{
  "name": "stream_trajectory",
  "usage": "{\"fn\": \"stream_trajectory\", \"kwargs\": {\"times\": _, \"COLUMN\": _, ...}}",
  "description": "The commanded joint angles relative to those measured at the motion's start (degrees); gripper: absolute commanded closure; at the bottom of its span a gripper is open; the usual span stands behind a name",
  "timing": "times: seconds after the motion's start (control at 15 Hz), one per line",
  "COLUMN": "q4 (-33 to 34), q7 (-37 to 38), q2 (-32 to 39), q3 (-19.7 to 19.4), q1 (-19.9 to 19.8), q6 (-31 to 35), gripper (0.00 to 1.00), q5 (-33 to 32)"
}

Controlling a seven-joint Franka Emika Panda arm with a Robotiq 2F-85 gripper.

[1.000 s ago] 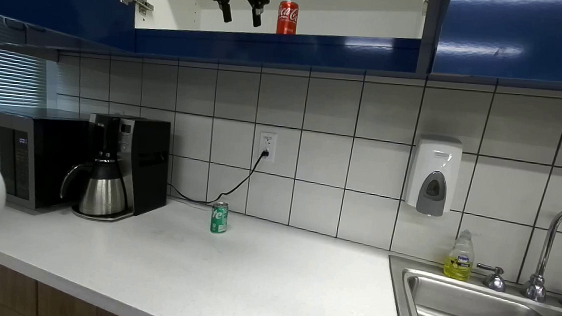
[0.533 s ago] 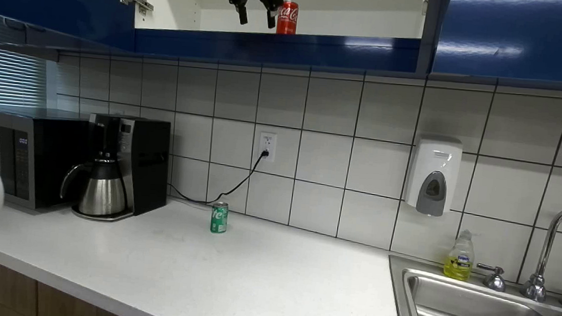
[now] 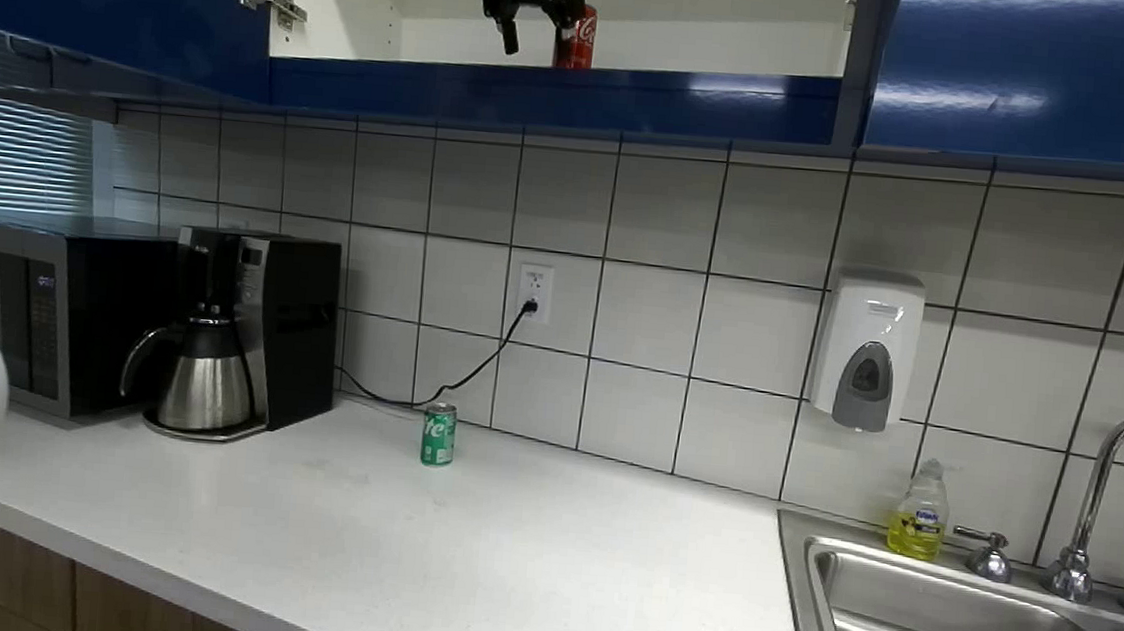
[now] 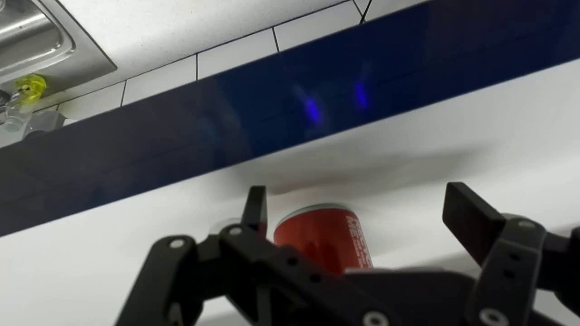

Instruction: Put the red can on the counter.

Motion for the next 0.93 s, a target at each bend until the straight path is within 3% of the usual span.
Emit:
{"fn": "stream_trajectory", "kwargs": {"times": 0.0, "q4": 7.6, "q7": 2.4, "q2": 4.2, "q3": 0.2, "q1": 0.0, "q6": -3.3, "gripper": 0.00, "q5": -1.8}}
{"fn": "stream_trajectory", "kwargs": {"times": 0.87, "q4": 16.4, "q7": 5.4, "q2": 10.6, "q3": 0.0, "q1": 0.2, "q6": -4.5, "gripper": 0.00, "q5": -4.1}}
